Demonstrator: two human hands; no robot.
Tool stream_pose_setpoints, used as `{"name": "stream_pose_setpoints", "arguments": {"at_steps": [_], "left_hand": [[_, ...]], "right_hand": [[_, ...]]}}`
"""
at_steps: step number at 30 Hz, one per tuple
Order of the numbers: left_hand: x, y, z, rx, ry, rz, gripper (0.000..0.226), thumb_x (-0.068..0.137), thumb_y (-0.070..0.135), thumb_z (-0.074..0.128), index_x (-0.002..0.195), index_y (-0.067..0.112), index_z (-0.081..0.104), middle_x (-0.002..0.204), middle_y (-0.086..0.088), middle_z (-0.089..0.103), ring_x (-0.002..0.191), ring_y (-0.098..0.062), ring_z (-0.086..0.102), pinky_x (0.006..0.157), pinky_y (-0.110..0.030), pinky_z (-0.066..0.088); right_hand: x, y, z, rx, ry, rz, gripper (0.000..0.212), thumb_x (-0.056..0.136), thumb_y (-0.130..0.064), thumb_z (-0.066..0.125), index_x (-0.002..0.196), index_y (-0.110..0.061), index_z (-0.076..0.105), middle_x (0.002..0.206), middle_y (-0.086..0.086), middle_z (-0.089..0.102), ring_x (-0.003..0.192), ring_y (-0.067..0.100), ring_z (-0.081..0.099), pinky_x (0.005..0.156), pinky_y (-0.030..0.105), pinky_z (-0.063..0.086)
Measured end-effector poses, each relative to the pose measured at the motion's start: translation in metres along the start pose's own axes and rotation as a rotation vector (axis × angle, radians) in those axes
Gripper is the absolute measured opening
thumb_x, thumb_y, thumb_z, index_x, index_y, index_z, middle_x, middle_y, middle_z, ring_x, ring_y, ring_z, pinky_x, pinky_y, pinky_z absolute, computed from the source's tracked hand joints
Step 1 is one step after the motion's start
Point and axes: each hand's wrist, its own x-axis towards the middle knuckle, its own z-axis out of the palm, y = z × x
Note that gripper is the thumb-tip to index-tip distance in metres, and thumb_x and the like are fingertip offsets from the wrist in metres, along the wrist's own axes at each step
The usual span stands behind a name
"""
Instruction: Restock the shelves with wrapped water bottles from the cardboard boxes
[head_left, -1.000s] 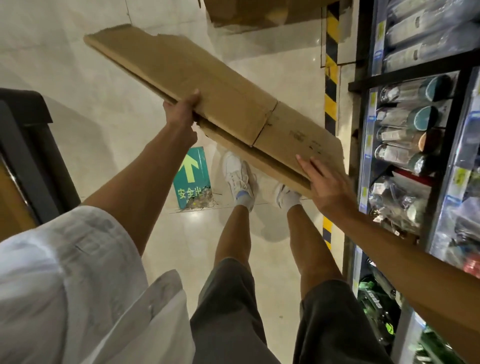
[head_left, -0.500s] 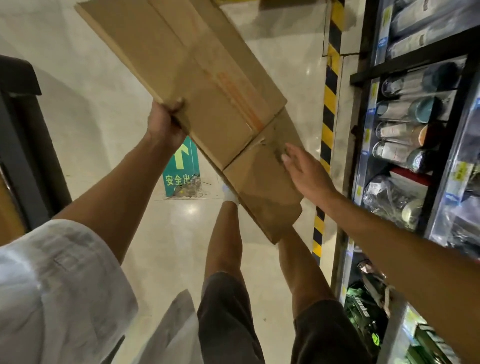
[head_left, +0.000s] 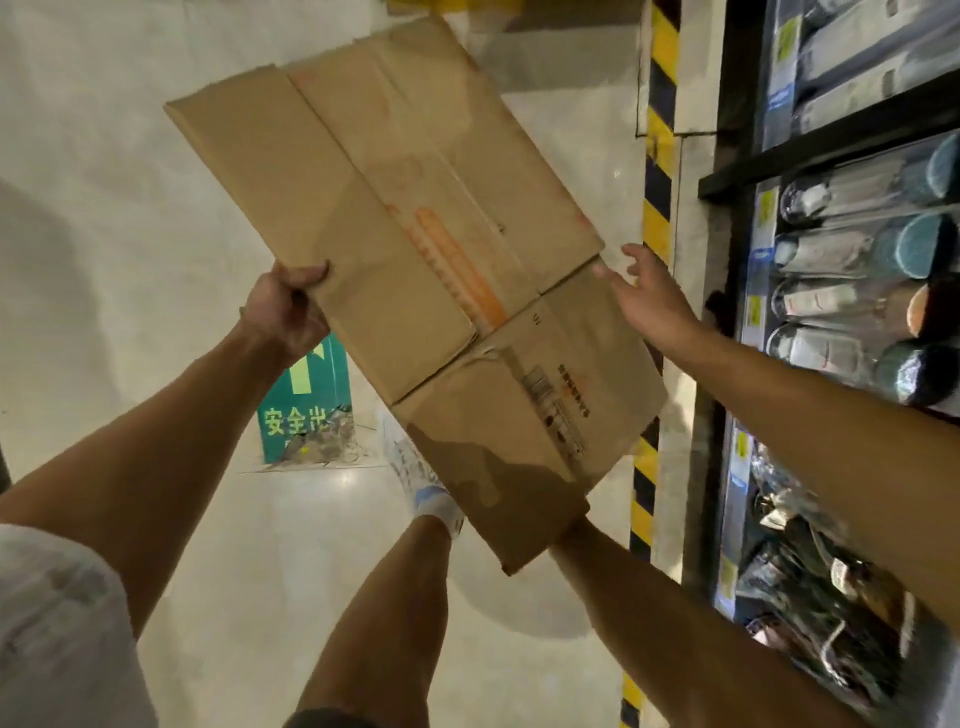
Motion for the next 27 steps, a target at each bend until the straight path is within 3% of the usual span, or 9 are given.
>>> {"name": "stream_pose_setpoints", "arguments": {"at_steps": [3, 6, 9, 12, 17, 22, 27], "left_hand": [[0.033, -0.012, -0.011, 0.052, -0.024, 0.040, 0.075, 0.087, -0.009, 0.051, 0.156, 0.014, 0.035, 0.147, -0.017, 0.057, 0.125, -0.038, 0.064, 0.095, -0.058, 0.057], [0.073, -0.020, -0.017, 0.087, -0.060, 0.093, 0.065, 0.093, -0.008, 0.046, 0.153, 0.015, 0.039, 0.133, -0.013, 0.066, 0.115, -0.032, 0.070, 0.088, -0.051, 0.061], [0.115, -0.026, -0.027, 0.114, -0.071, 0.141, 0.062, 0.092, -0.005, 0.049, 0.151, 0.013, 0.045, 0.138, -0.013, 0.065, 0.120, -0.033, 0.068, 0.094, -0.051, 0.059], [0.152, -0.034, -0.034, 0.120, -0.004, 0.216, 0.049, 0.092, 0.000, 0.057, 0.138, 0.017, 0.055, 0.142, -0.014, 0.063, 0.121, -0.033, 0.067, 0.092, -0.049, 0.057], [0.178, -0.050, -0.040, 0.043, 0.063, 0.411, 0.042, 0.098, 0.008, 0.058, 0.139, 0.015, 0.054, 0.125, -0.009, 0.073, 0.113, -0.029, 0.071, 0.093, -0.048, 0.059], [0.176, -0.040, -0.066, -0.004, 0.155, 0.527, 0.032, 0.098, 0.010, 0.059, 0.130, 0.016, 0.061, 0.120, -0.012, 0.075, 0.106, -0.031, 0.073, 0.092, -0.052, 0.059], [0.166, -0.008, -0.100, -0.025, 0.307, 0.616, 0.032, 0.098, 0.014, 0.064, 0.131, 0.016, 0.063, 0.119, -0.011, 0.076, 0.102, -0.029, 0.073, 0.086, -0.047, 0.061]], "right_hand": [[0.047, 0.007, 0.021, -0.053, 0.008, -0.012, 0.076, 0.098, -0.064, 0.055, 0.158, -0.023, 0.034, 0.156, 0.010, 0.046, 0.141, 0.027, 0.047, 0.106, 0.036, 0.043], [0.098, 0.014, 0.034, -0.088, 0.032, -0.061, 0.083, 0.096, -0.067, 0.056, 0.160, -0.022, 0.030, 0.158, 0.013, 0.043, 0.143, 0.031, 0.045, 0.110, 0.041, 0.042], [0.142, 0.020, 0.045, -0.147, 0.005, -0.105, 0.084, 0.093, -0.065, 0.061, 0.158, -0.020, 0.032, 0.154, 0.013, 0.046, 0.138, 0.033, 0.049, 0.107, 0.041, 0.043], [0.176, 0.026, 0.057, -0.219, 0.008, -0.153, 0.084, 0.087, -0.071, 0.061, 0.148, -0.016, 0.042, 0.143, 0.013, 0.051, 0.126, 0.034, 0.056, 0.101, 0.041, 0.047], [0.196, 0.017, 0.080, -0.190, 0.142, -0.308, 0.065, 0.093, -0.047, 0.071, 0.143, -0.015, 0.048, 0.131, 0.013, 0.053, 0.110, 0.026, 0.055, 0.088, 0.032, 0.042], [0.190, -0.017, 0.105, -0.126, 0.172, -0.518, 0.075, 0.094, -0.035, 0.072, 0.157, -0.026, 0.031, 0.132, -0.005, 0.040, 0.111, 0.011, 0.043, 0.093, 0.030, 0.038], [0.189, -0.079, 0.129, -0.217, 0.079, -0.591, 0.073, 0.093, -0.022, 0.071, 0.157, -0.024, 0.037, 0.135, 0.005, 0.044, 0.123, 0.024, 0.052, 0.096, 0.024, 0.035]]}}
